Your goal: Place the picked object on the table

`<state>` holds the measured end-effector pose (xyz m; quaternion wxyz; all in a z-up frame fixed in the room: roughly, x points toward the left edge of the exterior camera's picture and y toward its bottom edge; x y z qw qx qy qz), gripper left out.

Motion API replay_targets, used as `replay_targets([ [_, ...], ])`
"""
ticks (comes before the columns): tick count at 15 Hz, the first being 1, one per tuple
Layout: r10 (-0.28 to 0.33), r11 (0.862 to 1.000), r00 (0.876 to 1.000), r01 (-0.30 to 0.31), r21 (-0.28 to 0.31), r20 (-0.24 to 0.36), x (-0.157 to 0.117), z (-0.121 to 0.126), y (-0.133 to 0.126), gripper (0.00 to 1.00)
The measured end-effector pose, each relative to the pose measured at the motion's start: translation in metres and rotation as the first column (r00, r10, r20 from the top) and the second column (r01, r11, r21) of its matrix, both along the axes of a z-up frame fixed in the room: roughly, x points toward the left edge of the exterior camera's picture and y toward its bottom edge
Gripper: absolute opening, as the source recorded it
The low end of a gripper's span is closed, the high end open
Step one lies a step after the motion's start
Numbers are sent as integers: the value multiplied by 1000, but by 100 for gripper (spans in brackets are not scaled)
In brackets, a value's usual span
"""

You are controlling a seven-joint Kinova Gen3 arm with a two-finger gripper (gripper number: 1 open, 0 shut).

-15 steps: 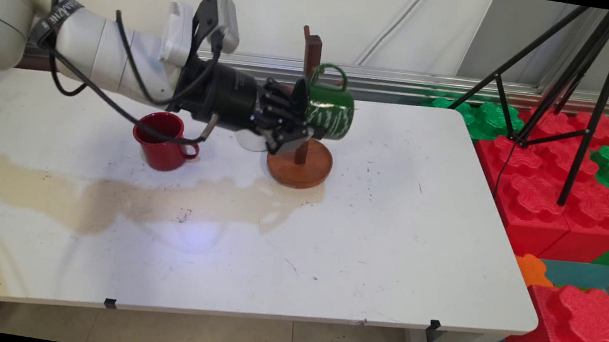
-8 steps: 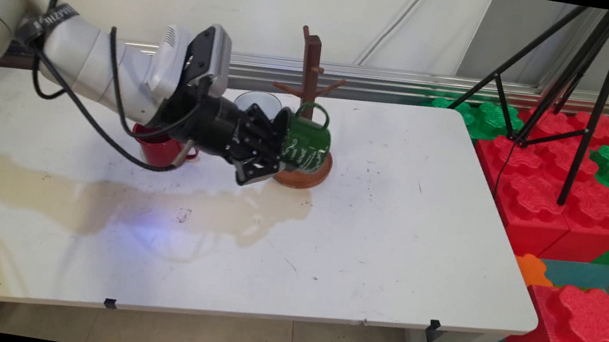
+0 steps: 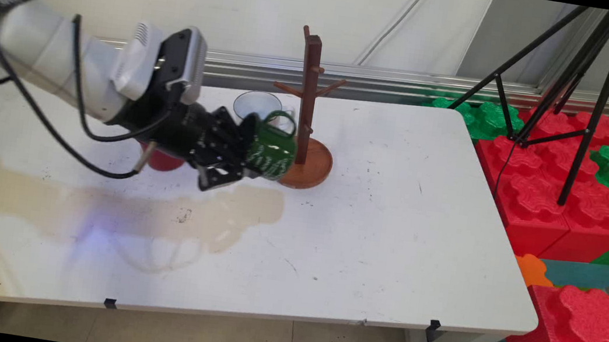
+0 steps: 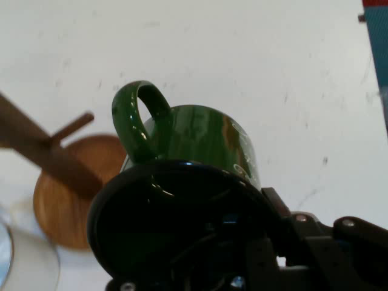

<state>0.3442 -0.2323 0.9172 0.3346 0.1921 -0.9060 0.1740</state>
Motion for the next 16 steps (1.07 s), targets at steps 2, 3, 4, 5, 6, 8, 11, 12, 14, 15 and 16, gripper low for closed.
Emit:
replay_targets([
  [2,32,999,999,-33,16,35,4,5,9,0],
  [3,46,999,997,-48,25,54,7,8,13,0],
  [4,60,997,995,-63,37,80,9,10,19,0],
  [5,67,997,993,-71,43,99,10,11,22,0],
  [6,73,996,990,-80,49,117,11,12,26,0],
  [8,77,995,986,-86,54,146,11,13,29,0],
  [11,80,994,977,-93,58,196,9,13,32,0],
  [12,79,994,975,-93,59,208,8,12,32,0],
  [14,75,994,966,-92,59,246,4,9,30,0],
  [15,74,994,961,-93,60,268,3,7,27,0],
  [16,76,993,954,-98,61,291,2,4,24,0],
])
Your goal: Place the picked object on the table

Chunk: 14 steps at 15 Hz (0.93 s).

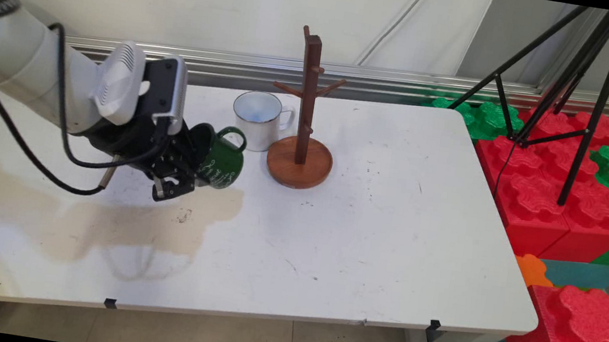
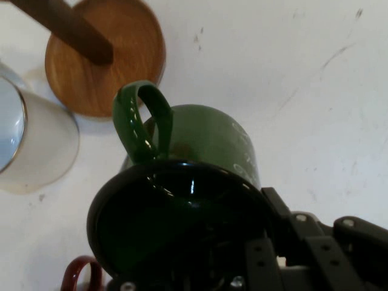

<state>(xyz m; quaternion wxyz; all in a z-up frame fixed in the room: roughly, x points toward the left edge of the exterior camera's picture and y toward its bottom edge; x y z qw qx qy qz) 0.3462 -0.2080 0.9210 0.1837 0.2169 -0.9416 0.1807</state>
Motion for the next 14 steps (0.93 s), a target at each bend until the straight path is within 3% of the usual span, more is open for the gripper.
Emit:
replay_targets([
  [8,0,1000,993,-2,15,121,-10,-21,-30,0],
  [14,-36,999,971,28,41,235,-22,-44,-66,0],
])
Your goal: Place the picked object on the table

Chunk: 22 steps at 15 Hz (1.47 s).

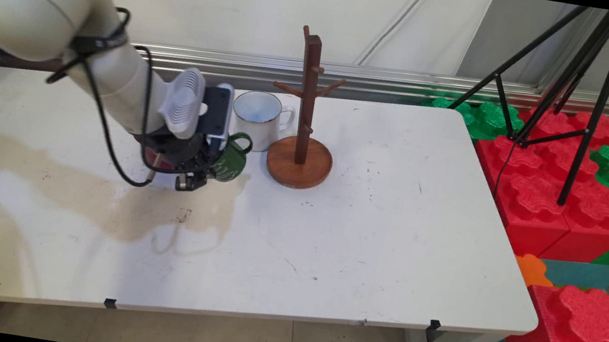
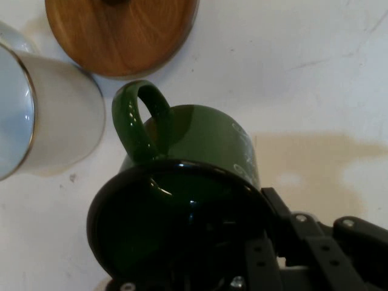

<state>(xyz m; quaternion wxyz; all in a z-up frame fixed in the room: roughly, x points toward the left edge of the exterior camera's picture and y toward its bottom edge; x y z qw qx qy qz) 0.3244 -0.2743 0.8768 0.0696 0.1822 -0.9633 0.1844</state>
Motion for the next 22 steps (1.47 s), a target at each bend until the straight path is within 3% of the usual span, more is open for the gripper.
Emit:
replay_targets([
  [9,-7,998,994,0,67,110,-17,-29,-36,0],
  [22,23,990,985,-47,134,172,-22,-51,-54,0],
])
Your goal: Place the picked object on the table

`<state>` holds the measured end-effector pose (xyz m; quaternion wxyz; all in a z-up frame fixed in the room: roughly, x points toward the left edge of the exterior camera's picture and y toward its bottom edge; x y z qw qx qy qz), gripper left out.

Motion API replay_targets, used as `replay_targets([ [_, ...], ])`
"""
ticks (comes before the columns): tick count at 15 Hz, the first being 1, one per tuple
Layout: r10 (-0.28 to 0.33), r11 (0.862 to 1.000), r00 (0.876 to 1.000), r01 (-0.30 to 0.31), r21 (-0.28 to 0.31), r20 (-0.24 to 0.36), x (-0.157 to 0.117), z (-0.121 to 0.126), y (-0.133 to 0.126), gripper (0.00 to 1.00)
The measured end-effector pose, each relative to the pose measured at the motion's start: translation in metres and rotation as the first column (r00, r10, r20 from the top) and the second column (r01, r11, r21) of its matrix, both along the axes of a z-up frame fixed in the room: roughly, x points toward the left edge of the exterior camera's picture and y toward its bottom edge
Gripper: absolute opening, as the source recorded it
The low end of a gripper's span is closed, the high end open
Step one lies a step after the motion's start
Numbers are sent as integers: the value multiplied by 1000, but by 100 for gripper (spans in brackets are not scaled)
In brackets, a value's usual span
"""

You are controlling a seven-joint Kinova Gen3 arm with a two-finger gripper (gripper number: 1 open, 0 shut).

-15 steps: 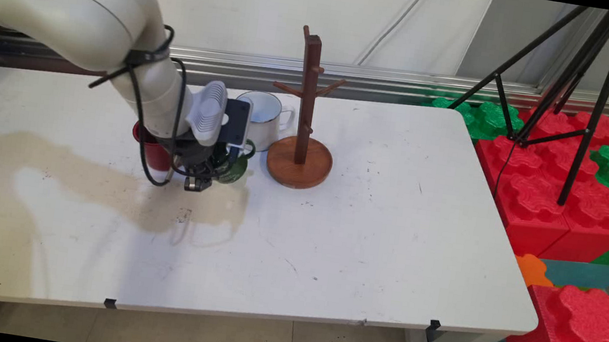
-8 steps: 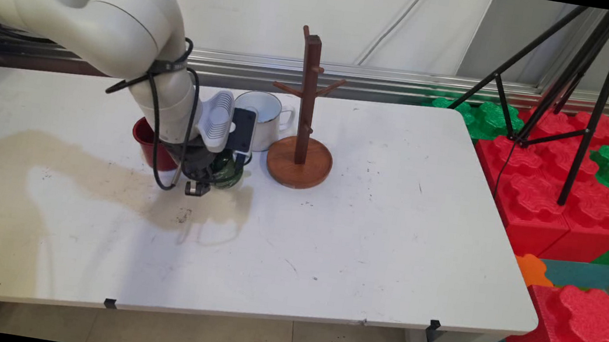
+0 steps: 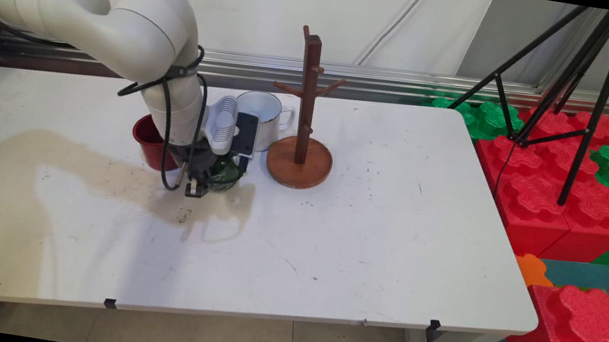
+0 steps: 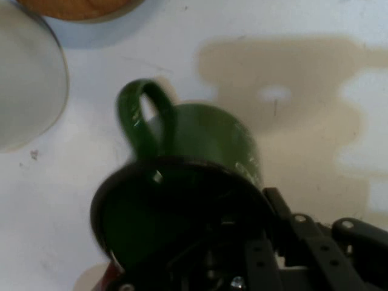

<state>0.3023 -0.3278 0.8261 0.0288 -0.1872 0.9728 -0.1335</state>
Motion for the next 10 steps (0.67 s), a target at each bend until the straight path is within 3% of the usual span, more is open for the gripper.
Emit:
replay_targets([
  [1,2,1000,1000,-2,2,2,0,-1,-1,0],
  [2,3,1000,1000,-3,4,4,0,-2,-3,100],
  [10,4,1000,1000,-4,3,15,1,-3,-8,100],
])
